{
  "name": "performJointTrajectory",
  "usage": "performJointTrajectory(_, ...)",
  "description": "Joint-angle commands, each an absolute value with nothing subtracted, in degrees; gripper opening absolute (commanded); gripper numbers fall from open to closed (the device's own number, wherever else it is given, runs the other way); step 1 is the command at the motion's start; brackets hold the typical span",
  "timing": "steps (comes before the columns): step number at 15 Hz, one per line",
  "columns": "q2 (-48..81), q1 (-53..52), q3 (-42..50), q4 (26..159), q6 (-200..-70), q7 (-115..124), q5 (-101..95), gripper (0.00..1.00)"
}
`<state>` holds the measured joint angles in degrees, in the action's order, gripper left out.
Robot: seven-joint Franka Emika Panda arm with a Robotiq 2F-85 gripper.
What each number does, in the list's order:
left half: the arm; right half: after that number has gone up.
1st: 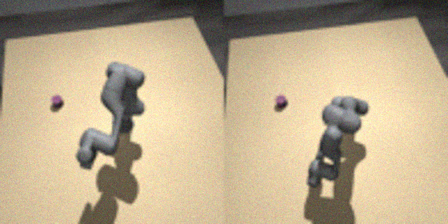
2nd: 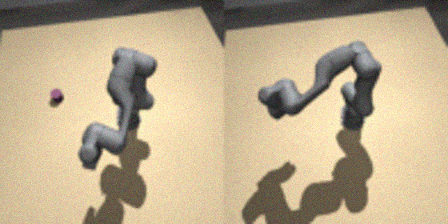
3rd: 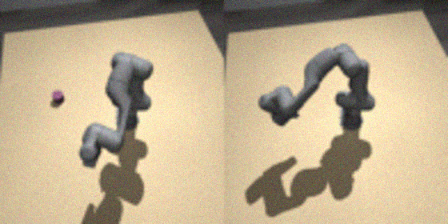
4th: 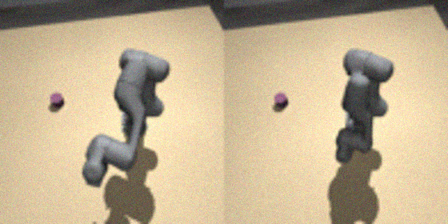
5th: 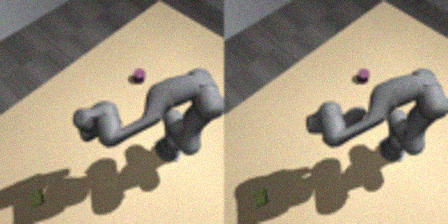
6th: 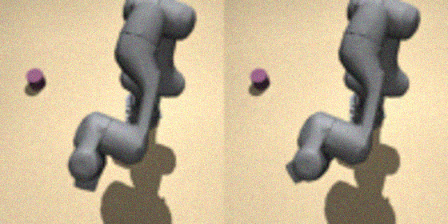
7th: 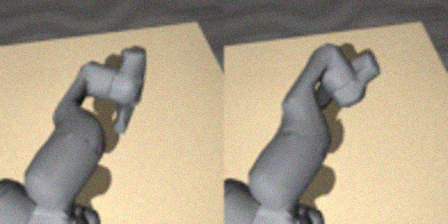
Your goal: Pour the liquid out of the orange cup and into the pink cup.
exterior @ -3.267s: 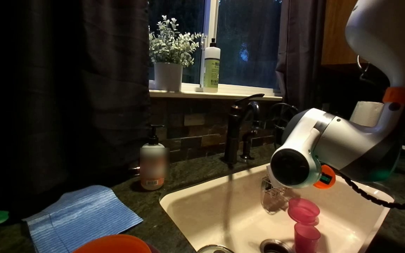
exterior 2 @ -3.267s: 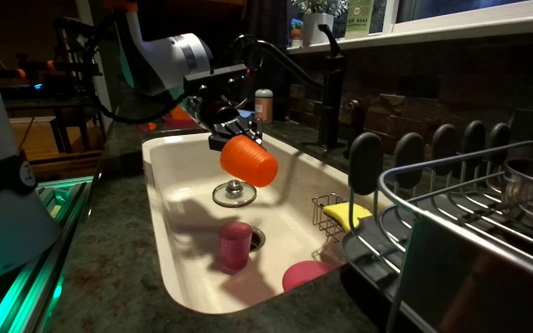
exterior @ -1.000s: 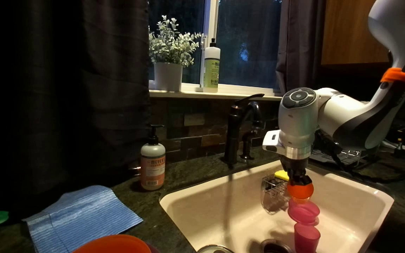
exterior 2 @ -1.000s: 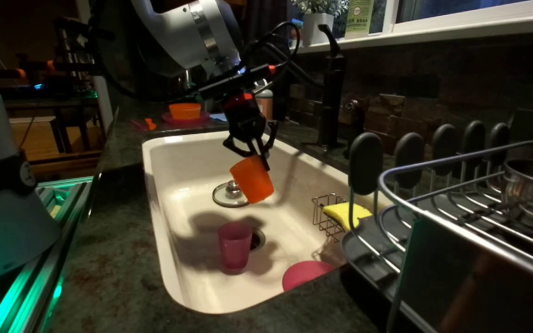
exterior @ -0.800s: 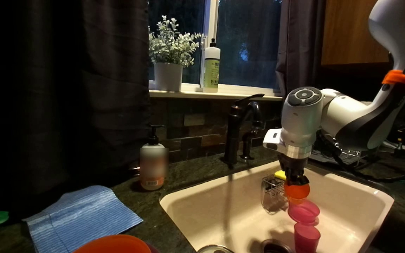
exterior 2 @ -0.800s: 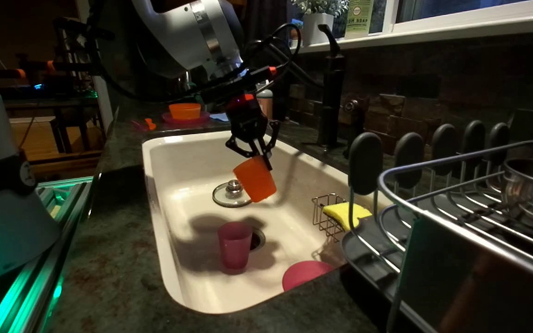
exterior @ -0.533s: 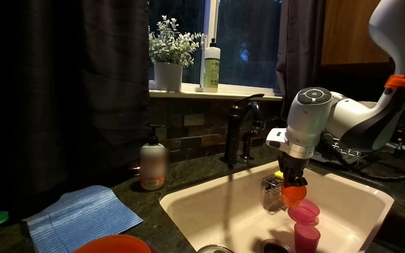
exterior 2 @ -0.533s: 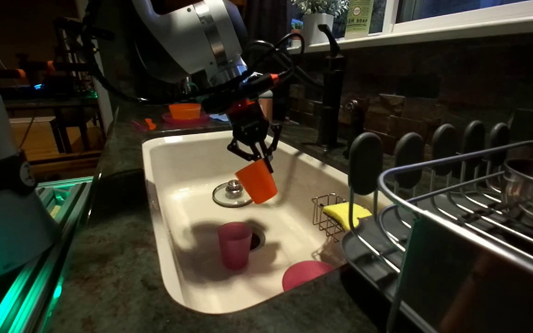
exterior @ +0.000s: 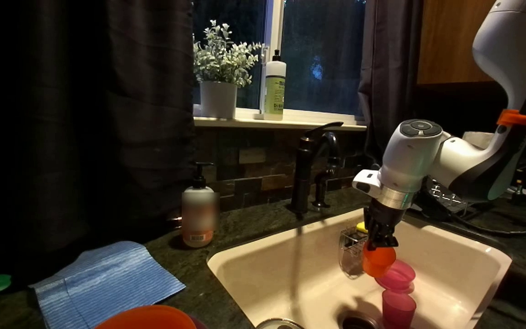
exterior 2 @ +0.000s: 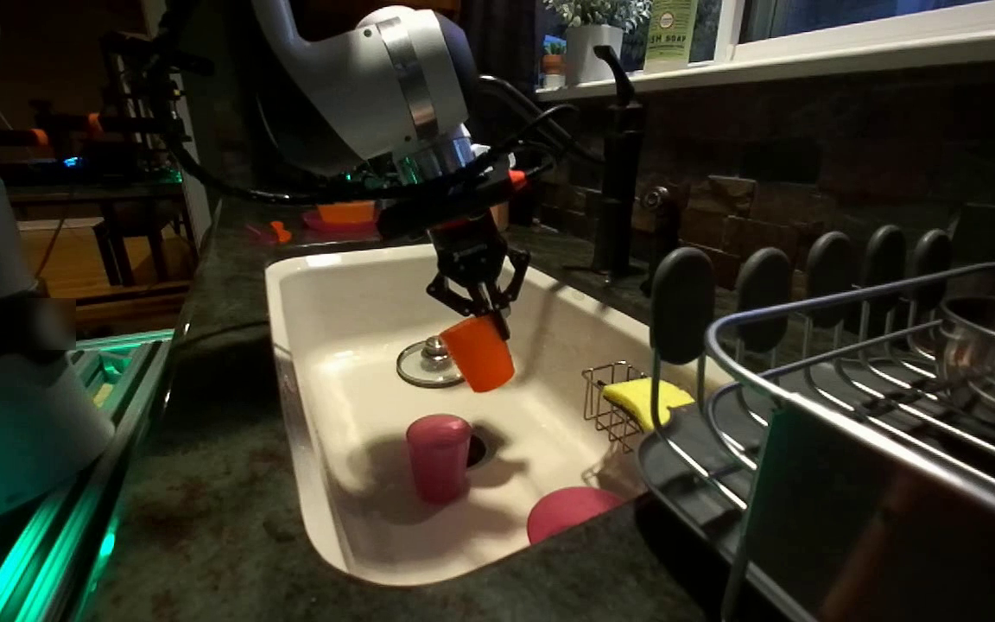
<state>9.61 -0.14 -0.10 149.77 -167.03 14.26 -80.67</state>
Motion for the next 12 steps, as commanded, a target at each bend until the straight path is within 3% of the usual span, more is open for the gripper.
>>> performJointTrajectory(1,12.9,0.8,1.3,148.1,-171.7,20.2,-85.7,0.01)
performJointTrajectory(12,20.1,2.3,3.3,141.4,-177.9,32.6,-96.2,0.01)
